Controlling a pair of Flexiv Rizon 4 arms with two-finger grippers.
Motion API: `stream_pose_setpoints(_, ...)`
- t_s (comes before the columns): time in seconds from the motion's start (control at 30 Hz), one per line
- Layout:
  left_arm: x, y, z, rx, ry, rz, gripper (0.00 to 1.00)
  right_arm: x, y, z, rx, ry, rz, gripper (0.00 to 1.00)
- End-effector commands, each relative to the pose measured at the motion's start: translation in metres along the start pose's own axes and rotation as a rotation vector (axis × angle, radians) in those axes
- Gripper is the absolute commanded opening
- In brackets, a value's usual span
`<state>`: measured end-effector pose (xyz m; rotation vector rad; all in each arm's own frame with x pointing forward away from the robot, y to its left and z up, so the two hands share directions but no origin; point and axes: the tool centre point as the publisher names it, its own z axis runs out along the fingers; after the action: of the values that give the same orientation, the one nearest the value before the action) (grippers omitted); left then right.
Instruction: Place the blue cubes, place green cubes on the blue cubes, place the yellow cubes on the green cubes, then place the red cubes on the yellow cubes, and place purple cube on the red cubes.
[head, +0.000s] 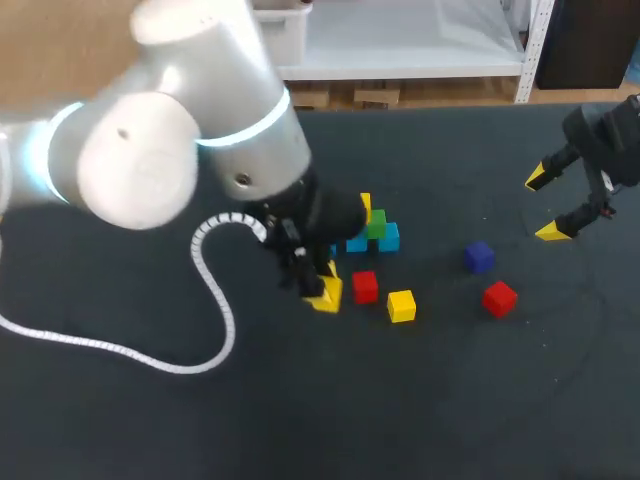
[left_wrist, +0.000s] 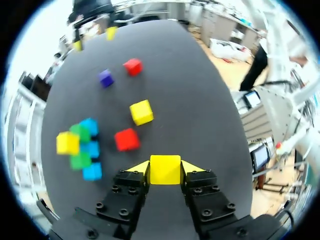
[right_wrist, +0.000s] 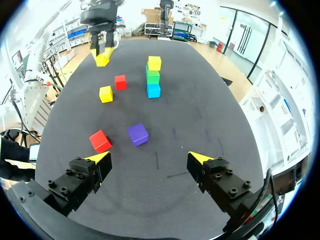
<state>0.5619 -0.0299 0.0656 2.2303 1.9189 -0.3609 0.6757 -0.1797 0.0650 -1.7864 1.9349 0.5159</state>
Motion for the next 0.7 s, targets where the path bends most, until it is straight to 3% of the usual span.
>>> stream_pose_setpoints(0.03, 0.006, 0.001, -0.023, -0.02, 0.02, -0.058, 0.0, 0.0, 0.0, 0.0, 0.0, -0.002, -0.001, 1.0)
stream_pose_setpoints(0.13, 0.011, 0.011, -0.032, -0.014, 0.033, -0.103, 0.0, 0.0, 0.0, 0.0, 0.0, -0.002, -0.001, 1.0)
stream_pose_setpoints(0.3, 0.013, 0.026, -0.045, -0.027, 0.041, -0.101, 0.0, 0.0, 0.0, 0.0, 0.0, -0.002, -0.001, 1.0)
stream_pose_setpoints(0.7, 0.008, 0.069, -0.065, -0.027, 0.112, 0.018, 0.0, 0.0, 0.0, 0.0, 0.0, -0.002, -0.001, 1.0)
